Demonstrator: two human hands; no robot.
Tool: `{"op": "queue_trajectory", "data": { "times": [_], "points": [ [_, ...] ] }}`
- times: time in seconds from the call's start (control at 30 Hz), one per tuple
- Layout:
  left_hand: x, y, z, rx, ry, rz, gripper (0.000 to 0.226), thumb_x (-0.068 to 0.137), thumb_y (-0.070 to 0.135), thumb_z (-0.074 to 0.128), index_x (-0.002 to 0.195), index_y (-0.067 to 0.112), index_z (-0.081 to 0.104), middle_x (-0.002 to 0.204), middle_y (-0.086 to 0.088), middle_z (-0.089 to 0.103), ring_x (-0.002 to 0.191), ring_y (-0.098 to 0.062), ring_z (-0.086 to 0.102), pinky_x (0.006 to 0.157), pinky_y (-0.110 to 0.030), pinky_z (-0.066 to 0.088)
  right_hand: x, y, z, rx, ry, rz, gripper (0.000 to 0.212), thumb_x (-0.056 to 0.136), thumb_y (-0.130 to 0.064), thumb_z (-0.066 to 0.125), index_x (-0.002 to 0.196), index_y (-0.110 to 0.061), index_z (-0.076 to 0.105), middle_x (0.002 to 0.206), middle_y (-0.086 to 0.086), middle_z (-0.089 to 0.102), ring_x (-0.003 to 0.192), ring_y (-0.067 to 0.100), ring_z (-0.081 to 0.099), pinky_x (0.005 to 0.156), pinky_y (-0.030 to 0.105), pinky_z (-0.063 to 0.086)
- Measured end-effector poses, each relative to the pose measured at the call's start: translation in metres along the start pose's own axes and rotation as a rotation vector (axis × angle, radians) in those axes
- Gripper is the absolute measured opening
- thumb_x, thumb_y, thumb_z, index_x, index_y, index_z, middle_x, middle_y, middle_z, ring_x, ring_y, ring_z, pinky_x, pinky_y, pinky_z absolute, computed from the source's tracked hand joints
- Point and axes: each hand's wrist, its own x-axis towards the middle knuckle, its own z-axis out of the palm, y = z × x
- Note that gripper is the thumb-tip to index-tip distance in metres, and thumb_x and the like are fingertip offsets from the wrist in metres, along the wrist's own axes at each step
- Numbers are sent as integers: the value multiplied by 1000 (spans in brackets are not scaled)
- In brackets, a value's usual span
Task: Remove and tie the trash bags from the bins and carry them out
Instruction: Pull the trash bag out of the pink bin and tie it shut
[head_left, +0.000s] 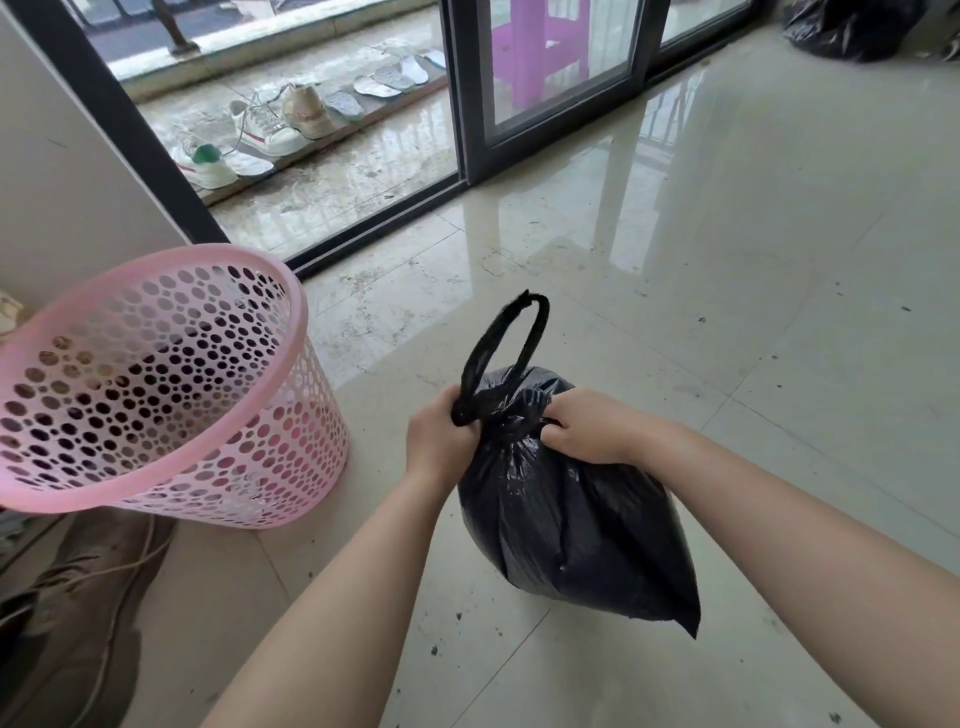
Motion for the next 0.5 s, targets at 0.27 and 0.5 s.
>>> {"op": "queue_trajectory", "data": {
  "times": [0.27,0.5],
  "points": [
    [6,-6,7,-820,-293,-411,22,96,4,34,98,13,54,90,-1,61,88,-15,58,79,-24,48,-5,1,15,-22,0,-14,37,86,-9,40,57,-23,22,100,24,61,82,27,49,65,27,27],
    [-3,0,4,-905,-442,-394,28,89,-11,39,75,10,52,54,4,68,50,-5,65,45,-13,52,-14,11,11,123,-307,66,22,89,-24,49,72,-9,50,74,10,53,69,19,44,60,26,34]
  ]
}}
